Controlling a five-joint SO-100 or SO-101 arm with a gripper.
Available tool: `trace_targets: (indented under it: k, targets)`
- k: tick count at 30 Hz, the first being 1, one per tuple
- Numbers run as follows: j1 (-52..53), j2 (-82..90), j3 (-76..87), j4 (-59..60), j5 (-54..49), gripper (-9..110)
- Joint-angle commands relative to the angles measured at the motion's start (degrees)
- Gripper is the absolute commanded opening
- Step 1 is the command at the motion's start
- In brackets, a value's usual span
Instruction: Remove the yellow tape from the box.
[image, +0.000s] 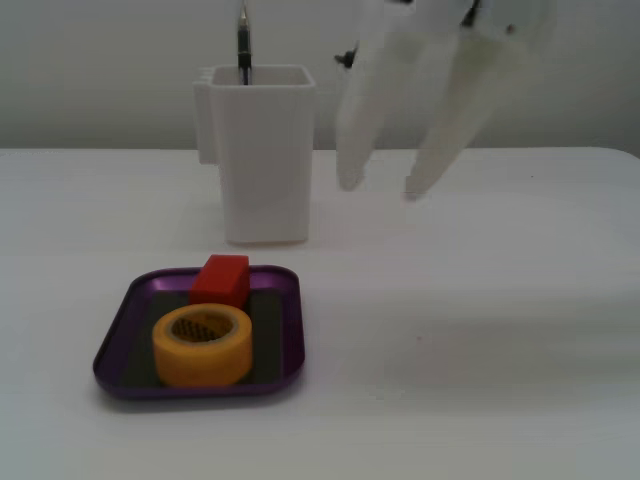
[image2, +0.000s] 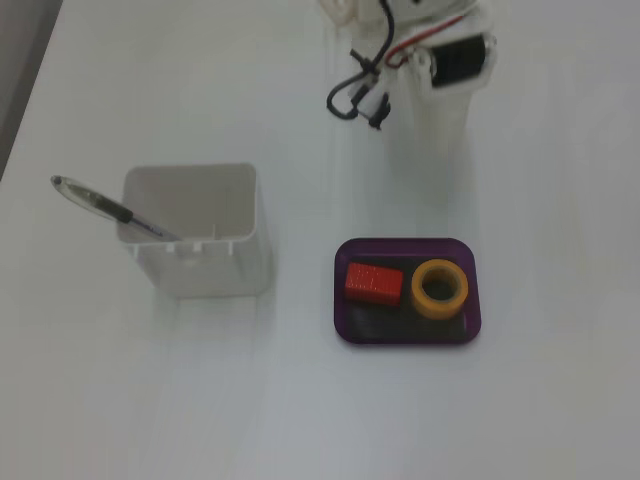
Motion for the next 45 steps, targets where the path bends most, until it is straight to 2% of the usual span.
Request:
trace_targets:
  k: [1, 12, 31, 45]
  targets:
    - [-0.6, -6.9, -10.0, 0.4, 0.1, 13]
    - [-0.5, -25.7, -27.9, -0.2, 0.1, 13]
    - [-0.4, -39.5, -37.4, -0.5, 0.0, 13]
    - [-0.4, -40.3, -37.6, -2.9, 0.0, -1]
